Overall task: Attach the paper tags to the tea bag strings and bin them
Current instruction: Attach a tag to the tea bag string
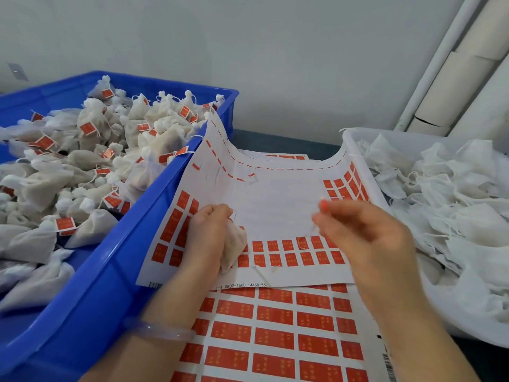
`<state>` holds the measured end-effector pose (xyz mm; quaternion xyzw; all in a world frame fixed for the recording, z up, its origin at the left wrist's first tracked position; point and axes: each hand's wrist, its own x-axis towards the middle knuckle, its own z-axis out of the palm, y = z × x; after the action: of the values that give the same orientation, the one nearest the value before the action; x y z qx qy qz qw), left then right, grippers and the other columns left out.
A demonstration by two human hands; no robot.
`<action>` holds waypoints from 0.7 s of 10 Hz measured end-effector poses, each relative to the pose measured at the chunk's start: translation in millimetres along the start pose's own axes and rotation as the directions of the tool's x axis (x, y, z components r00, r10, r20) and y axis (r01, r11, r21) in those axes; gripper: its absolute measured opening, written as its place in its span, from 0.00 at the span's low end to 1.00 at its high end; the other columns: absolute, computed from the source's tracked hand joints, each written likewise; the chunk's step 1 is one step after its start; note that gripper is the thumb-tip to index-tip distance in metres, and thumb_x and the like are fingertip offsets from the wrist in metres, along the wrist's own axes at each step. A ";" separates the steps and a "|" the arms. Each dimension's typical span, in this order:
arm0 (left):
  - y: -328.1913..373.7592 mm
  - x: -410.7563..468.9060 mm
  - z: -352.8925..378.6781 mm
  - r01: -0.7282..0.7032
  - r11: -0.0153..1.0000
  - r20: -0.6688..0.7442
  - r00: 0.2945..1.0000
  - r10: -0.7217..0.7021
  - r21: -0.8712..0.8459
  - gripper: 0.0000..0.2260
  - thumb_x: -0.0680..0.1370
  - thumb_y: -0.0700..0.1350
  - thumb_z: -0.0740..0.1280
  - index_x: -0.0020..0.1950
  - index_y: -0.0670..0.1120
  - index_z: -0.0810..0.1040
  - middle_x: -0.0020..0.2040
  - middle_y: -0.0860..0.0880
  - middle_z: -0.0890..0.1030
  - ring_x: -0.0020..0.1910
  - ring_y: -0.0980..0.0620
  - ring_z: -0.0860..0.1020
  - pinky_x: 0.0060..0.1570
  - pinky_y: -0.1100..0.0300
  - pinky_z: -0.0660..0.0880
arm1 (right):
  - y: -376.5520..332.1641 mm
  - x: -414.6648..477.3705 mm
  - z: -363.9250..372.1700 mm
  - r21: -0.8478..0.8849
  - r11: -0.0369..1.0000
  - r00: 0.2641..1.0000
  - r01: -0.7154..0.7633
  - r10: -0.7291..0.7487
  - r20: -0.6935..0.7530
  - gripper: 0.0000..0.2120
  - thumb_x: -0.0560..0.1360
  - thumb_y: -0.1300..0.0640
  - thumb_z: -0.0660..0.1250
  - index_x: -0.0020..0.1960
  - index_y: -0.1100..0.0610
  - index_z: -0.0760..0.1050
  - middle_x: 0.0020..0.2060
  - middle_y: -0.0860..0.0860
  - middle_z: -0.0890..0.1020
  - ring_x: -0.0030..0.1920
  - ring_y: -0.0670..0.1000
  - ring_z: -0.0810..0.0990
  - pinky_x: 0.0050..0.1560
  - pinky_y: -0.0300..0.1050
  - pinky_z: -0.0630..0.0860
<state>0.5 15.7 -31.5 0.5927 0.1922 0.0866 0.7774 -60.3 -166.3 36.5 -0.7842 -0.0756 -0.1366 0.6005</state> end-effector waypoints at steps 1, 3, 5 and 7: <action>1.1 0.9 -1.0 -0.031 0.998 -0.010 0.999 0.031 0.054 0.08 0.74 0.39 0.62 0.34 0.45 0.71 0.29 0.49 0.74 0.30 0.51 0.74 0.39 0.51 0.75 | 27.1 57.3 26.7 -0.069 0.997 0.999 -0.040 0.041 0.012 0.05 0.69 0.49 0.71 0.42 0.40 0.77 0.39 0.33 0.81 0.43 0.33 0.79 0.33 0.22 0.71; -0.5 4.1 -1.5 -0.066 0.993 0.001 0.998 0.066 0.098 0.10 0.76 0.38 0.62 0.34 0.46 0.72 0.28 0.52 0.75 0.30 0.53 0.74 0.40 0.51 0.74 | 87.2 101.9 61.6 -0.364 0.918 0.983 -0.159 0.183 0.032 0.11 0.73 0.54 0.70 0.56 0.52 0.79 0.53 0.47 0.81 0.42 0.40 0.75 0.39 0.26 0.67; -2.9 5.1 -1.8 -0.063 0.993 0.005 0.998 0.063 0.098 0.09 0.74 0.40 0.63 0.33 0.47 0.72 0.26 0.53 0.76 0.33 0.49 0.75 0.45 0.45 0.75 | 105.8 103.5 69.7 -0.536 0.842 0.997 -0.065 0.073 -0.006 0.09 0.74 0.53 0.69 0.54 0.50 0.78 0.52 0.51 0.80 0.50 0.47 0.76 0.49 0.35 0.70; -3.6 5.5 -2.3 -0.069 0.993 0.008 0.998 0.069 0.098 0.10 0.75 0.39 0.62 0.34 0.47 0.73 0.25 0.55 0.76 0.32 0.52 0.75 0.44 0.48 0.74 | 110.7 108.1 69.6 -0.653 0.754 0.998 -0.068 0.041 -0.056 0.16 0.72 0.48 0.70 0.58 0.49 0.76 0.60 0.49 0.76 0.56 0.47 0.67 0.55 0.40 0.66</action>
<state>4.3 18.7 -36.5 0.6368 0.1740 0.1026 0.7441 82.4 -133.9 -49.3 -0.9436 0.0111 -0.1520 0.2938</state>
